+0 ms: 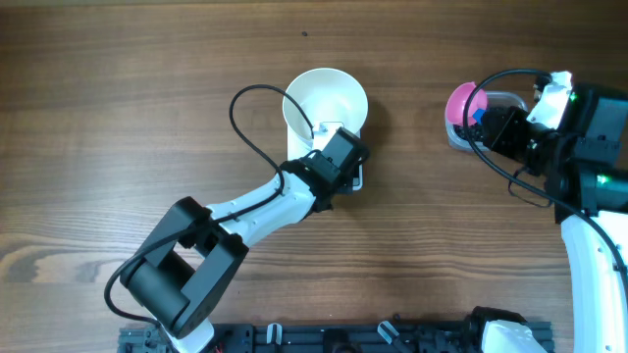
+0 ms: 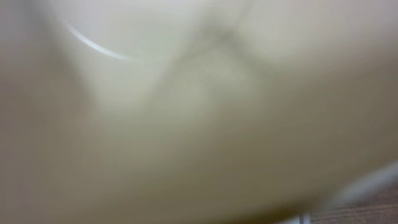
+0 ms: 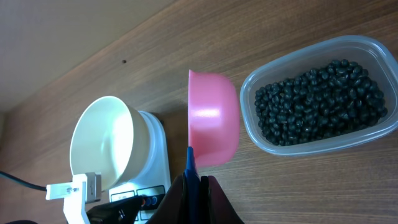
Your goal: Scoop item into bowl and weigh 150g on scale
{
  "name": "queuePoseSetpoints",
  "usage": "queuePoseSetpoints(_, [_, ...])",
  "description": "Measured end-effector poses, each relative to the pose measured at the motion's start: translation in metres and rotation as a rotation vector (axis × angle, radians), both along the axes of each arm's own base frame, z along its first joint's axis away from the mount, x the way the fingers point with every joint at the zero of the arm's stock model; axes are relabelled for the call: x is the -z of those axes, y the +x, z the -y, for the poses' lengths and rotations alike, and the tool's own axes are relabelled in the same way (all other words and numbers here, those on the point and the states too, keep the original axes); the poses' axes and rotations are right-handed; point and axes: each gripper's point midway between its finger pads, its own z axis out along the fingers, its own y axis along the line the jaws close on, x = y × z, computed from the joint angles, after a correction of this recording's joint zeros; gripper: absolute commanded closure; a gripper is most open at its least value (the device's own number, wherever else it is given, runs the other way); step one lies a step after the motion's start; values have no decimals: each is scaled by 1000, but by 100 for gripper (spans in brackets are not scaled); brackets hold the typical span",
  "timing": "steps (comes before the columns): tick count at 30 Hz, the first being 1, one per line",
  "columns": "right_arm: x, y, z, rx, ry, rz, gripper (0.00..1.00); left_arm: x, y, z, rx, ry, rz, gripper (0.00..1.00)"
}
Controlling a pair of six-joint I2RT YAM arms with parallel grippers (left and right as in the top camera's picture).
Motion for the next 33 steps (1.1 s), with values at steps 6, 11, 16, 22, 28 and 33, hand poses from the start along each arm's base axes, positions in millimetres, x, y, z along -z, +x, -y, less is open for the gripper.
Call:
queuePoseSetpoints(6, [0,0,0,0,0,0,96,2,4,-4,-14,2,1,96])
queuePoseSetpoints(11, [0,0,0,0,0,0,96,3,4,-3,-10,-4,-3,96])
queuePoseSetpoints(16, [0,0,1,2,-2,0,96,5,0,-4,-6,5,-22,96])
queuePoseSetpoints(22, [0,0,1,3,-3,-1,96,6,-2,-2,3,-4,-38,96])
queuePoseSetpoints(28, [0,0,1,5,-5,-1,96,6,-4,-1,7,-10,-46,96])
queuePoseSetpoints(33, [0,0,1,5,-5,-1,96,7,-5,1,15,-21,-58,96])
